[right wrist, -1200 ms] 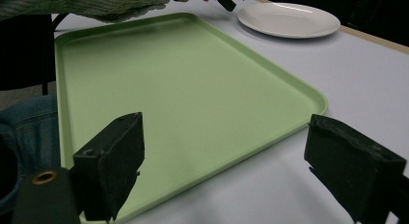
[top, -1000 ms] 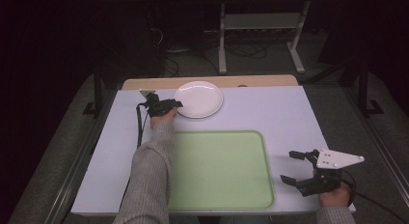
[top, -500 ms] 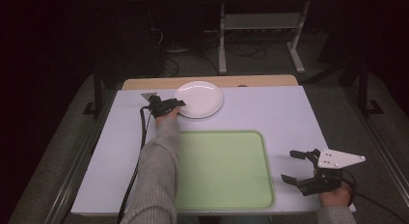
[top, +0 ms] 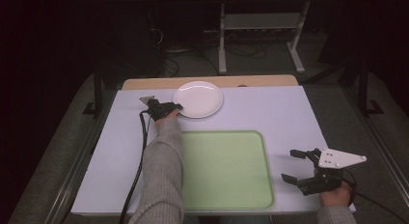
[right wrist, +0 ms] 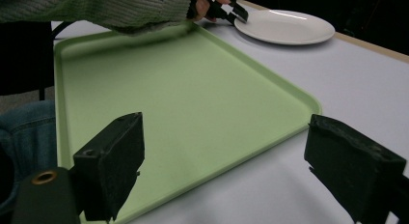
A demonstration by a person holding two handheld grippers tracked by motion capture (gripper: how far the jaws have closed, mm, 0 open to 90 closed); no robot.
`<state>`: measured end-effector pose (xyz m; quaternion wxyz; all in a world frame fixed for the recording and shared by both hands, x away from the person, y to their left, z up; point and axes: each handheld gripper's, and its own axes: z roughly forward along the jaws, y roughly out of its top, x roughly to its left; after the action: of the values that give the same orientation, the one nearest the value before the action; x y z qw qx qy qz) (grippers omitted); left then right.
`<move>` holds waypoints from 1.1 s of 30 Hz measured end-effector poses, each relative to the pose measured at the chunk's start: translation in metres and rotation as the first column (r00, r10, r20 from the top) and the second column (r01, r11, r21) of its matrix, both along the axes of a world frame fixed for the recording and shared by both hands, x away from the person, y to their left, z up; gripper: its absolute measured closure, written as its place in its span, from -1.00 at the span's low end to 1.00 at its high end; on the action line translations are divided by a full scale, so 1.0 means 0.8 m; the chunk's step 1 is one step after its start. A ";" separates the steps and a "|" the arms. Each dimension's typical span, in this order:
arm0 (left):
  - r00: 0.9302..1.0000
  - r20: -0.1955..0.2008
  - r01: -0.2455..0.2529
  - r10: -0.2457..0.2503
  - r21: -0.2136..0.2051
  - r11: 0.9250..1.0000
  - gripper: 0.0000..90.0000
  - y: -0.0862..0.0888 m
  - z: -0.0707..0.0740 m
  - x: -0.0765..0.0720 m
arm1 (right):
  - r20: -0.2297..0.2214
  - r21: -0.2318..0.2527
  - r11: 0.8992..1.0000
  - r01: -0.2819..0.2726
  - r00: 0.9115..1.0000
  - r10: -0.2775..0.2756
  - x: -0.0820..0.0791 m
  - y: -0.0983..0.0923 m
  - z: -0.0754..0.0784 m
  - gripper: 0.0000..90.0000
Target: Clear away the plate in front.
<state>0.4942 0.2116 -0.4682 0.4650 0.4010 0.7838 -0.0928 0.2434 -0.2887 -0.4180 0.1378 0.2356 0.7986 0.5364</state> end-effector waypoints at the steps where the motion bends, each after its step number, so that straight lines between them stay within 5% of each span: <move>1: 1.000 0.003 0.004 -0.004 0.001 1.000 0.69 0.000 -0.001 0.000 | 0.004 0.011 1.000 0.003 1.000 -0.003 0.000 -0.001 0.001 -0.71; 13: 1.000 0.025 -0.004 0.005 -0.013 1.000 0.84 0.003 -0.007 -0.003 | 0.007 0.019 1.000 0.002 1.000 -0.002 0.000 -0.001 0.001 -0.71; 22: 0.996 0.068 -0.042 0.051 -0.132 0.990 0.93 0.008 -0.017 -0.009 | 0.007 0.021 1.000 0.003 1.000 -0.003 -0.001 -0.001 0.001 -0.71; 33: 0.992 0.109 -0.042 0.062 -0.178 0.983 0.92 0.013 -0.014 -0.011 | 0.010 0.023 1.000 0.000 1.000 -0.001 -0.004 -0.001 0.001 -0.71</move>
<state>0.4855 0.2223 -0.4796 0.5449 0.3427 0.7548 -0.1260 0.2403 -0.2898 -0.4168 0.1391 0.2347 0.7918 0.5465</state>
